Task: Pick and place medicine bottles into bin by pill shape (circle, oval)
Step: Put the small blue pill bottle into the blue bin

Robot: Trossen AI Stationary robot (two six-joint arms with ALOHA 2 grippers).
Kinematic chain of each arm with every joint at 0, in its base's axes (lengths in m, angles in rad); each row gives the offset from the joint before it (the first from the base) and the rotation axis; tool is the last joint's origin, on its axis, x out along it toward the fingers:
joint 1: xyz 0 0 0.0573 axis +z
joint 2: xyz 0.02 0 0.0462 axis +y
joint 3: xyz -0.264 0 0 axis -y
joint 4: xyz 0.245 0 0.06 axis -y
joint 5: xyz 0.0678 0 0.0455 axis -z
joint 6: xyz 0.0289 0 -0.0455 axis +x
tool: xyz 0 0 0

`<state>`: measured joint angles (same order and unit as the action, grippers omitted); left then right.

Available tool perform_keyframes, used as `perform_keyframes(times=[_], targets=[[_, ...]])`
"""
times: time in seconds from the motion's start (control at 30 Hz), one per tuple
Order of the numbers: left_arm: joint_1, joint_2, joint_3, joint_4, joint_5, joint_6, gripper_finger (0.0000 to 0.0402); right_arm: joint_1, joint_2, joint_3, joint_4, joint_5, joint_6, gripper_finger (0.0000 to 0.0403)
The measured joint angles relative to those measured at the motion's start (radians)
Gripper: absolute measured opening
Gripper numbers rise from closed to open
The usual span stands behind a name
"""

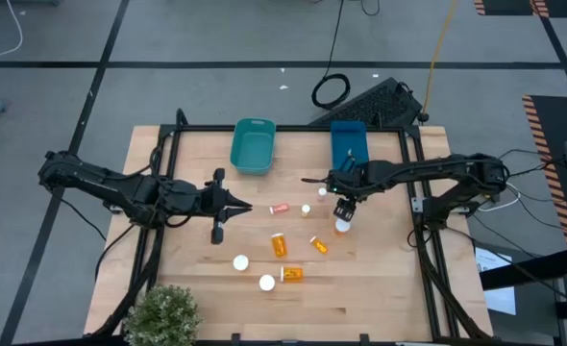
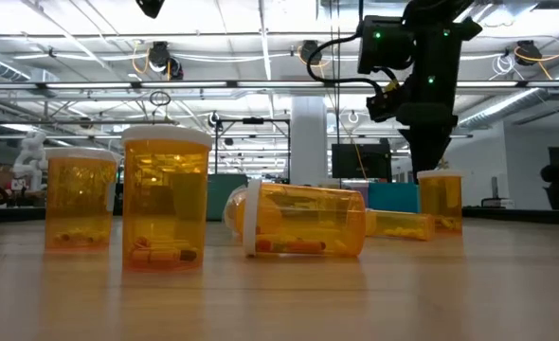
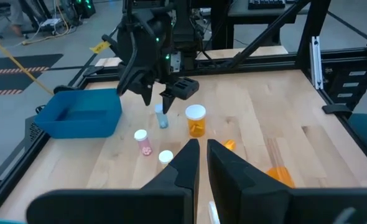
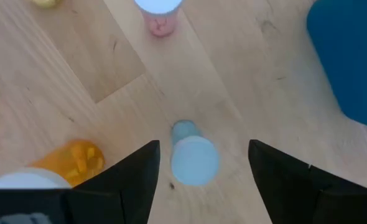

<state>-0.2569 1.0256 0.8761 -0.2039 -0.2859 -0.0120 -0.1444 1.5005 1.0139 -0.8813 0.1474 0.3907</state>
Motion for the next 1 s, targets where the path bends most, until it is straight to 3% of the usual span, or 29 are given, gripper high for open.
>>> perform_keyframes(times=[0.53, 1.0], targets=[[0.000, 0.000, 0.000, 0.000, -0.001, 0.001, 0.0035, 0.000, -0.004, 0.008, -0.018, -0.016, 0.013, 0.0236], [0.000, 0.000, 0.000, 0.000, -0.002, 0.000, 0.0035, 0.000, 0.003, 0.008, -0.007, -0.014, 0.004, 0.0186]])
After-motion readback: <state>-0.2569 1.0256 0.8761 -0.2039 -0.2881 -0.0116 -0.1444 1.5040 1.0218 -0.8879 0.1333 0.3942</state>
